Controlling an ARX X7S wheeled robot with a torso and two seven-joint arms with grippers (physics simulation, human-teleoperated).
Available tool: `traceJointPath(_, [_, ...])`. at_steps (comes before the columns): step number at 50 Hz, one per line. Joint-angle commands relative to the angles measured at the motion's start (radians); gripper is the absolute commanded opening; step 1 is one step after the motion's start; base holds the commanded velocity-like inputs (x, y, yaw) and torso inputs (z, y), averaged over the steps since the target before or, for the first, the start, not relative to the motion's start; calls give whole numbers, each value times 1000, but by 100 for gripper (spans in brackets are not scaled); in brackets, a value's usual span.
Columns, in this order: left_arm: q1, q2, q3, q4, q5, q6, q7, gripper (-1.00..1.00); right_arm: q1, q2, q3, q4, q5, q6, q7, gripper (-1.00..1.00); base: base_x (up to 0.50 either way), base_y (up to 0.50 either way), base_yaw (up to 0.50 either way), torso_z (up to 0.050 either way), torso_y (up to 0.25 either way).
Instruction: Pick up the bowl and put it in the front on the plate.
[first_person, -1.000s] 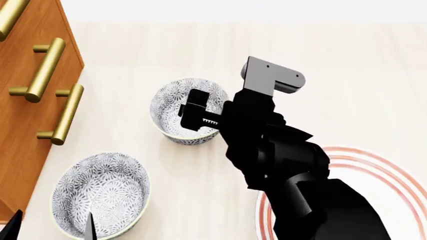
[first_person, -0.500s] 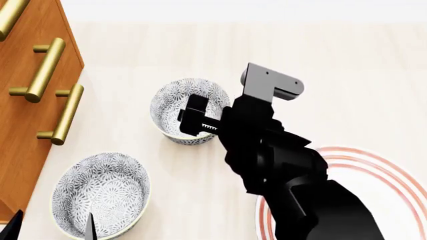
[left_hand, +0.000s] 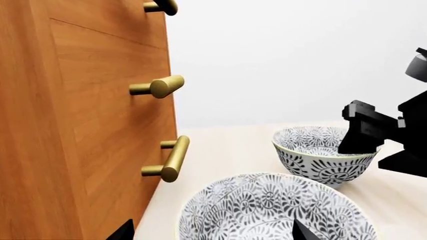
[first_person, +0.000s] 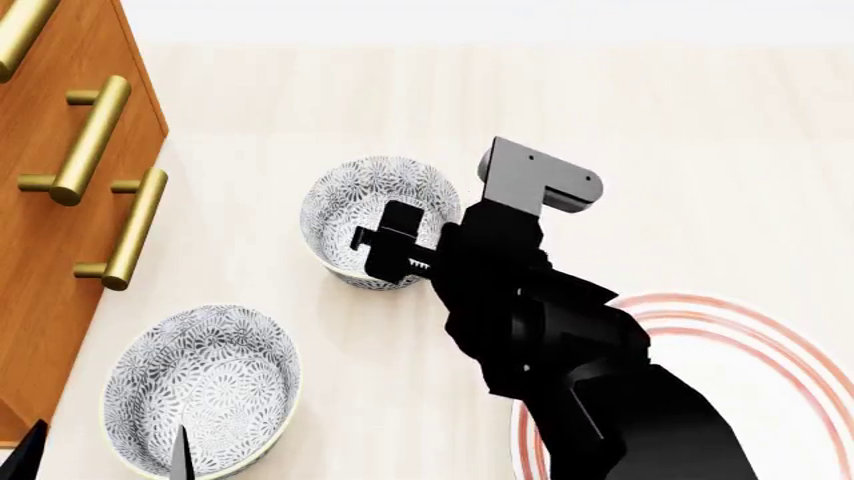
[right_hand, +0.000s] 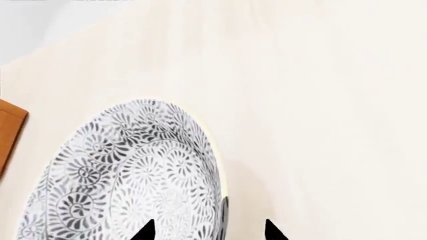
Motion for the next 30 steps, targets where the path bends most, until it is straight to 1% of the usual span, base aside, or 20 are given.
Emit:
traceJointPath(1, [-3,12,-16,-8,4,9,11,100,0,-13,-11,-11,-1,-26,-12,-100,0,0,0,0,0])
traceJointPath(17, [-2,6,-9,-4,4,6,7,100,18,-12,-26,-29,-40,-76,-1,-100,0,0,0,0,0])
traceJointPath(30, [-2,2,0,-10,4,13,8,100,45,-8,-17,-10,-39,-76,-1,-100,0,0,0,0,0])
